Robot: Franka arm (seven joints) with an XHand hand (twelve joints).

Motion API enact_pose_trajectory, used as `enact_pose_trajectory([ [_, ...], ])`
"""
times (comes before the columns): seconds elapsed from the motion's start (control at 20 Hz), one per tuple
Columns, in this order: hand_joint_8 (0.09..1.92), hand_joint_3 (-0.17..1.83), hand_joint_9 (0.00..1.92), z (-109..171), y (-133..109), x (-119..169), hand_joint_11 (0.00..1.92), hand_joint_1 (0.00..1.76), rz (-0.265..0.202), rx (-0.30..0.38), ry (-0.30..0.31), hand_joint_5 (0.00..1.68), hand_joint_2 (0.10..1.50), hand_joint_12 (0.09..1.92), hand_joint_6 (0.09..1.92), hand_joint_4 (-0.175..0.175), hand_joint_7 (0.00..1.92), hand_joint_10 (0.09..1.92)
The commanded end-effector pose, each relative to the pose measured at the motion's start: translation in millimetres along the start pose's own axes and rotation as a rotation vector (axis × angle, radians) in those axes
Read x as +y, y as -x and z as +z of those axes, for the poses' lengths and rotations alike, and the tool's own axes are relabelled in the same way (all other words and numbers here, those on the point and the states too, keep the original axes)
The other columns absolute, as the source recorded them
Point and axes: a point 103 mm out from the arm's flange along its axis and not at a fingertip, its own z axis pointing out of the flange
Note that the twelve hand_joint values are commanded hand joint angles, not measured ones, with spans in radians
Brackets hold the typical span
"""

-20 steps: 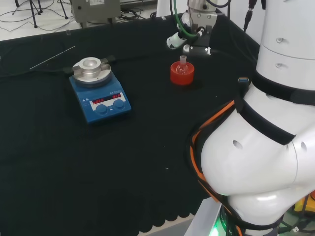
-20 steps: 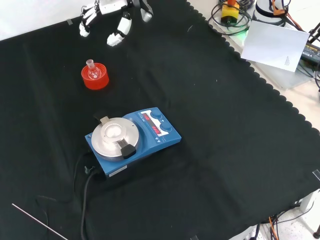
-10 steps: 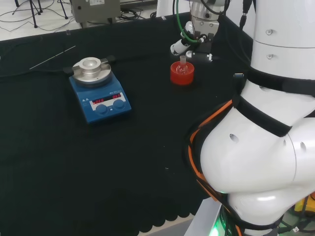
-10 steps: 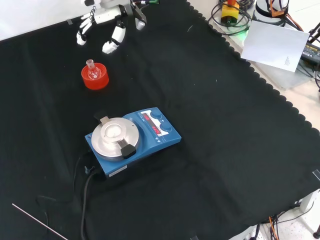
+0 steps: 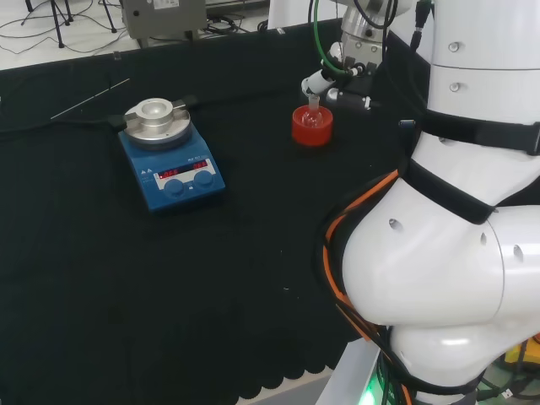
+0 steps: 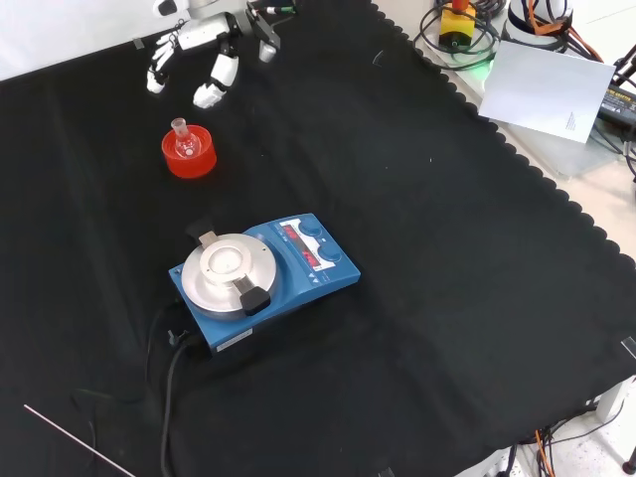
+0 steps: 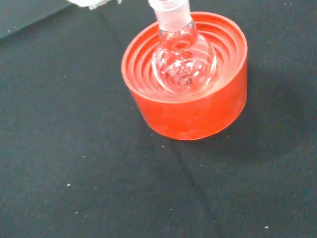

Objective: Pick up the round-bottom flask.

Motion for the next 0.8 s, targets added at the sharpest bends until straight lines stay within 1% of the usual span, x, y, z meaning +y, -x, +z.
enact_pose_trajectory([
  [0.05, 0.67, 0.56, 0.32, 13, 16, 15, 0.00, 0.73, 0.000, 0.029, -0.025, 0.49, 0.74, 1.28, 0.09, -0.080, 0.19, 0.71],
  [0.25, 0.67, 0.56, 0.32, 22, 18, 21, 0.00, 0.73, -0.013, 0.032, -0.033, 0.49, 0.74, 1.28, 0.09, -0.079, 0.19, 0.72],
  [0.35, 0.67, 0.56, 0.32, 25, 22, 25, 0.00, 0.73, -0.006, 0.048, -0.037, 0.49, 0.74, 1.28, 0.09, -0.078, 0.19, 0.72],
  [0.65, 0.67, 0.56, 0.32, 34, 19, 28, 0.00, 0.74, -0.029, 0.021, -0.034, 0.49, 0.73, 1.28, 0.09, -0.077, 0.19, 0.72],
  [0.8, 0.67, 0.55, 0.32, 35, 15, 29, 0.00, 0.74, -0.055, 0.004, -0.022, 0.49, 0.73, 1.28, 0.09, -0.076, 0.19, 0.72],
])
